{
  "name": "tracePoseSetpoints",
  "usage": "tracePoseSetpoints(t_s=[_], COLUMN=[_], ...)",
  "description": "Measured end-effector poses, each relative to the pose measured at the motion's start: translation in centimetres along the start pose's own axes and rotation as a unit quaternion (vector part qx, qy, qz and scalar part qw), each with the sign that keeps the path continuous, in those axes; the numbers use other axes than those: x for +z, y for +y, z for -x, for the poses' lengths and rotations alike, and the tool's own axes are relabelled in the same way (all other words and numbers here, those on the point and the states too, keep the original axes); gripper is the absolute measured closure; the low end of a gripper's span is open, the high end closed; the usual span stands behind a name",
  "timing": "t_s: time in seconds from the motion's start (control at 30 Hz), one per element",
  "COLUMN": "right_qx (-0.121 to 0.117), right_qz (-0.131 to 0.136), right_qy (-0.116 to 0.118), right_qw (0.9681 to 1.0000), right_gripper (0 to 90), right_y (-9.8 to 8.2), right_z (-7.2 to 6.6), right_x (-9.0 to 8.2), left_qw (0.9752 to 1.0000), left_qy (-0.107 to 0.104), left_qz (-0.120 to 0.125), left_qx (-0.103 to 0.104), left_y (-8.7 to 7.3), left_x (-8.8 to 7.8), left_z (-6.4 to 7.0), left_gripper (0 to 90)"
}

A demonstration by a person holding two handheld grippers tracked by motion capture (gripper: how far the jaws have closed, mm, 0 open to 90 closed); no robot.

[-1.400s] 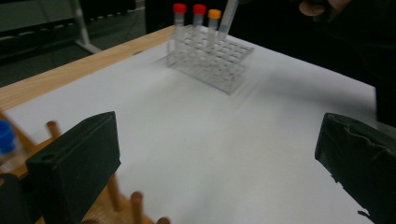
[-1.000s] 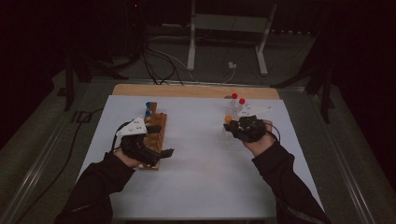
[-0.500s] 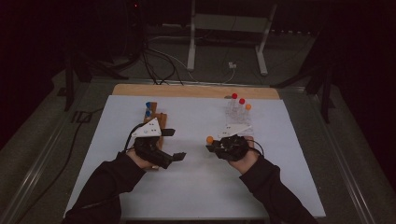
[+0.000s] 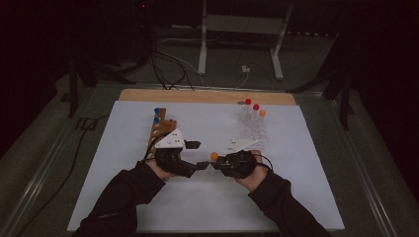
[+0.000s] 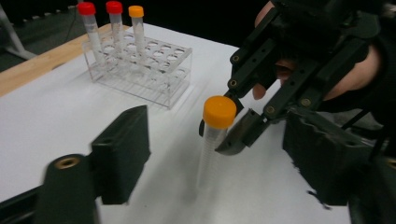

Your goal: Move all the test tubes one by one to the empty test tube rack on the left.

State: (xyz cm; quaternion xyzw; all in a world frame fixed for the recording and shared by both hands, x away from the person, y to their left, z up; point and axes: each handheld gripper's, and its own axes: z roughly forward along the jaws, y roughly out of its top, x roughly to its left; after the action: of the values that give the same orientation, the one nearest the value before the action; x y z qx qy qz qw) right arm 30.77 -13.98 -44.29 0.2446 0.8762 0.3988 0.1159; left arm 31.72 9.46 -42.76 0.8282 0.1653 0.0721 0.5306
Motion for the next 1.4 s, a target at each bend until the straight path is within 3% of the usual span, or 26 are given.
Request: tracePoseSetpoints(t_s=[0.53,0.8,0.9,1.13,1.4], right_qx=[-0.005,-0.003,-0.002,0.001,0.018], right_qz=[0.001,0.004,0.007,0.031,0.06], right_qy=[0.009,0.016,0.016,0.002,-0.012], right_qw=[0.9999,0.9999,0.9998,0.9995,0.998], right_gripper=[75.3,74.5,71.2,59.0,38.7], right_y=[0.1,0.2,0.3,0.1,-0.1], right_z=[-0.4,-0.3,-0.3,-0.3,0.1], right_x=[0.0,-0.2,-0.4,-1.7,-2.6], left_qw=[0.9994,0.9988,0.9988,0.9992,0.997], left_qy=[-0.011,-0.017,-0.007,0.022,0.07], left_qz=[-0.016,-0.017,-0.013,0.01,0.024], left_qx=[0.027,0.042,0.047,0.032,0.021], left_y=[0.2,0.4,0.7,1.9,2.8], left_x=[2.4,2.4,2.0,-0.7,-3.7], left_z=[0.3,0.2,0.2,-1.3,-3.2], left_gripper=[66.9,71.8,71.8,72.0,71.9])
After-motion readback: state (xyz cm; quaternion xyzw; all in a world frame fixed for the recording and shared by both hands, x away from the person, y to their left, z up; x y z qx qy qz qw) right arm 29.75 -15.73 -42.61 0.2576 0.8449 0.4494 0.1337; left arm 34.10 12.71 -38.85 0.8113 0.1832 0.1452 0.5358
